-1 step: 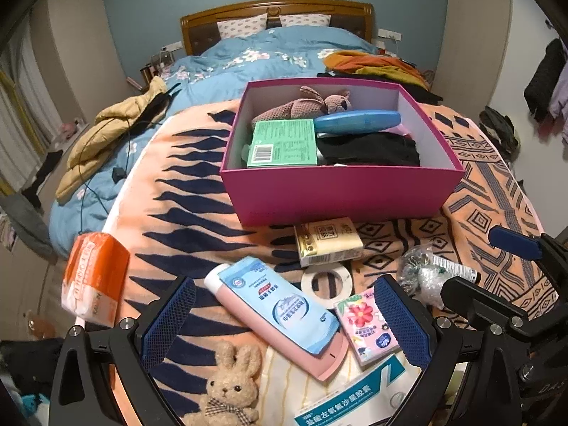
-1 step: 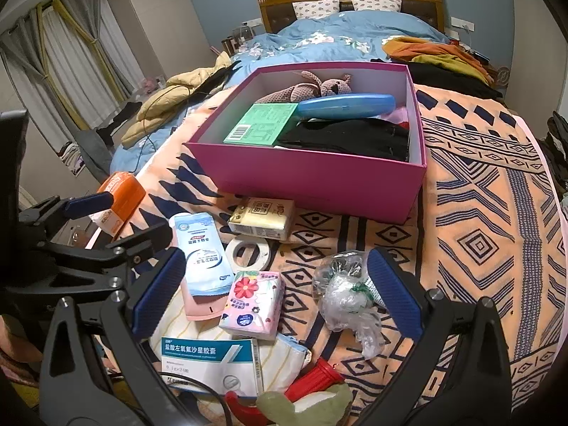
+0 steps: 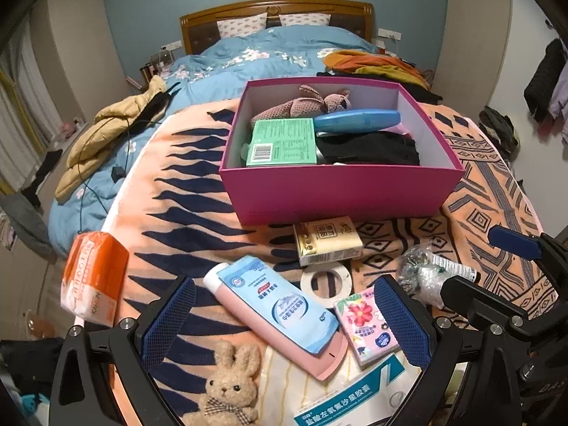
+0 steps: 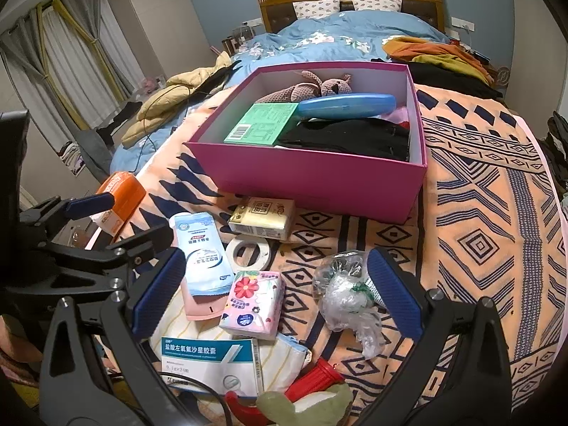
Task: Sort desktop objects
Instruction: 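Move the right gripper toward the pink floral tissue pack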
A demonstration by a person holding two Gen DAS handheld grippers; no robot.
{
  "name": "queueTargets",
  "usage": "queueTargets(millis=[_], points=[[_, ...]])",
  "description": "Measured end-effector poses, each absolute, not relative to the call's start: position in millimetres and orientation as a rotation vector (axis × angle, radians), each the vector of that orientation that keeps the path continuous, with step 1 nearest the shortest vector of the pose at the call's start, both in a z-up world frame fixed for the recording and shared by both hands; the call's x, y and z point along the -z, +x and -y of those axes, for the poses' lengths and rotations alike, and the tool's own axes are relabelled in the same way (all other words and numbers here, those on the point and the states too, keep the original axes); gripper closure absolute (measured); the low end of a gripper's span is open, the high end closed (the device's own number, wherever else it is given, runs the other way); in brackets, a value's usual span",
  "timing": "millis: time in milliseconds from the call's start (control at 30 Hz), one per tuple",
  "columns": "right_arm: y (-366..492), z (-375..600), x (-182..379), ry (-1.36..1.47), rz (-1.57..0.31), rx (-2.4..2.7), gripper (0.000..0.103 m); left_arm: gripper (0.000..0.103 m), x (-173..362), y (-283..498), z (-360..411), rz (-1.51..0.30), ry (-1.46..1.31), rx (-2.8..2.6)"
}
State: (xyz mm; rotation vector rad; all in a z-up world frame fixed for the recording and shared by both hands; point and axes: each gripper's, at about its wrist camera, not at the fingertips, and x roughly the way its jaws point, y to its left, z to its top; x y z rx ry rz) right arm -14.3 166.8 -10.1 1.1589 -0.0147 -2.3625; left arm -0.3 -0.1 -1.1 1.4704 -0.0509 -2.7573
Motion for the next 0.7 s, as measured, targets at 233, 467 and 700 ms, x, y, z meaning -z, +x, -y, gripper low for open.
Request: queueTargets(millis=[233,467,700], points=[[-15,-165,7,1.159,0.022,2.358,0.001,0.001,7,-2,1,0.008,1.512,2.742],[-15,-169,9,1.150,0.022,2.358,0.001,0.001,10,-2,-1,-0.007,1.537,2.733],[-18,-170,13,1.165,0.019,2.355,0.001,0.001,15,-3,-1,-0.055,1.590,2.719]])
